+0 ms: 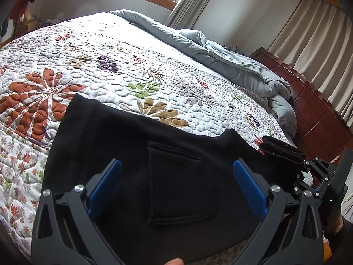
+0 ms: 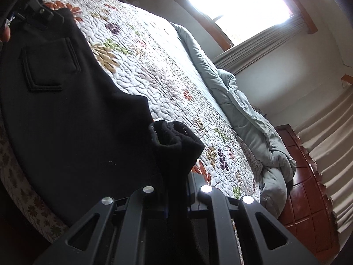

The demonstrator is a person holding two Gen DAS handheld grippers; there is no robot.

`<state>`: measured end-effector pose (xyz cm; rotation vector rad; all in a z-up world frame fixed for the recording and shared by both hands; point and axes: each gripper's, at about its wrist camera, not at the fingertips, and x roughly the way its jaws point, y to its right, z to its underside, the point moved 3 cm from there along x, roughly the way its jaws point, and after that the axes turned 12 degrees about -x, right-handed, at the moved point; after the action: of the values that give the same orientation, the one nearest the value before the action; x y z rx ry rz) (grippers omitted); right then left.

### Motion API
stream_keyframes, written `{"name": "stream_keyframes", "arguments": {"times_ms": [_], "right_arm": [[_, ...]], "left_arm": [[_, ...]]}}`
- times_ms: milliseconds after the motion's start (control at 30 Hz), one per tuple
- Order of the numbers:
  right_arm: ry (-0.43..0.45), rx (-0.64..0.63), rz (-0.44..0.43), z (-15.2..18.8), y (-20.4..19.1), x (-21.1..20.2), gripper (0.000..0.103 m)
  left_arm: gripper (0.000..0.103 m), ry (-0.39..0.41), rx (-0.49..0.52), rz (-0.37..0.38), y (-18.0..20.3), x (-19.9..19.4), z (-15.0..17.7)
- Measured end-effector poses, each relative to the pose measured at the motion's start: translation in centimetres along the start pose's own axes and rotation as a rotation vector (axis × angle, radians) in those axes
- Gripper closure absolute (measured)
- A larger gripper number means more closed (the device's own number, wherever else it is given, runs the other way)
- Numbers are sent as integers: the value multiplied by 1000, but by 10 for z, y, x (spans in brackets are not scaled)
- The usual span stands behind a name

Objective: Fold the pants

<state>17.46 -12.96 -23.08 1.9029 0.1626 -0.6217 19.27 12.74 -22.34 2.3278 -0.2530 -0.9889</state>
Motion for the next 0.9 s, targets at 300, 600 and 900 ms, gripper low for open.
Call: {"name": "stream_keyframes", "arguments": {"times_ms": [300,600,900], "right_arm": [[-39,-200,40,-2,-44,16,92],[-55,-286,34,1,-69,23,92],[-40,-186,-247,5,-62,2,74]], "left_arm": [[3,6,-23,11,-9,-5,-4],[3,20,-32,18,-15,-15,-5],[3,25,-35,12,-18,-21,-5]]}}
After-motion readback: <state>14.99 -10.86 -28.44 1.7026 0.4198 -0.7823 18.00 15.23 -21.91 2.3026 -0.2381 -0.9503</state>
